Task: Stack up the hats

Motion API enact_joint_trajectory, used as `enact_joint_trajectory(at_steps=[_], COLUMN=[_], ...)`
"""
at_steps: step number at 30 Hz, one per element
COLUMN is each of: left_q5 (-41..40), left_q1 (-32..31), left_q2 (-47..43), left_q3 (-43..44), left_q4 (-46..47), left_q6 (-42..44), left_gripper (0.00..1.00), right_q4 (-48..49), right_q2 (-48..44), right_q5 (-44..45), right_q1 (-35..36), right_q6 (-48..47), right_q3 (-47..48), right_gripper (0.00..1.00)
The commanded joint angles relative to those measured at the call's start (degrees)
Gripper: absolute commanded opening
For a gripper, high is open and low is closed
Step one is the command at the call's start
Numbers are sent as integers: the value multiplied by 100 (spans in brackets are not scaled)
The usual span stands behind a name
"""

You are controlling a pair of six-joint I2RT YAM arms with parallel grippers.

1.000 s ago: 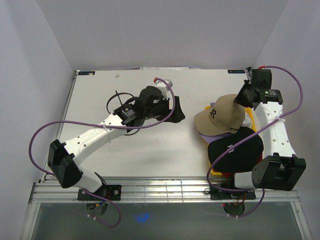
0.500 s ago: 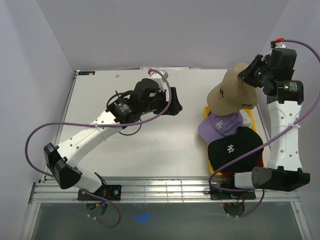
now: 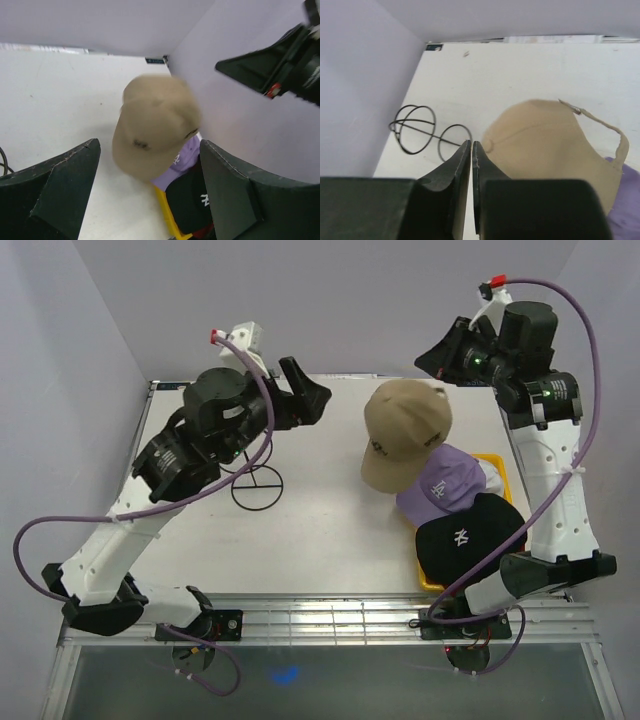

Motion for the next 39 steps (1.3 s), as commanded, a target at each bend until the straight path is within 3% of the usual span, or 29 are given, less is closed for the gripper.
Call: enact_joint_trajectory(at_steps=[1, 5, 9, 11, 15, 20, 27, 29, 33, 36, 39], left_q5=[-817, -1564, -1890, -1733, -1101, -546, 103, 515, 1052, 1011, 694], left_q1=[-9, -9, -9, -9, -9, -18, -9, -9, -18, -123, -360], left_q2=[-470, -1005, -1419, -1411, -1008, -681, -717, -734, -1094, -1463, -1578], left_q3=[447, 606, 509, 535, 439, -158, -668, -992, -2964, -4074, -4526], left_q4=[-56, 260, 481, 420, 77, -188, -64, -134, 216, 839, 999], left_q6=[13, 240, 390, 425, 364, -40, 22, -249, -1039, -1585, -1885], left_gripper=[91, 90, 91, 91, 94, 95, 98, 98, 98, 98, 98], right_q4=[560, 921, 519, 368, 324, -10, 200, 323, 332, 358, 367], right_q2=[182, 480, 919, 1017, 885, 1341, 1659, 1597, 1711, 1825, 2001], right_q5=[-466, -651, -257, -11, 657, 1255, 1669, 1897, 2117, 2082, 1880], right_q1=[484, 1073, 1487, 1513, 1584, 1794, 2208, 2208, 2199, 2111, 1997], right_q6=[151, 257, 283, 257, 195, -68, -183, -182, -297, -349, -455], right_q3=[267, 337, 978, 1094, 357, -354, -1216, -1419, -1517, -1526, -1517], right_gripper=[8, 8, 8, 8, 9, 36, 56, 61, 65, 67, 70])
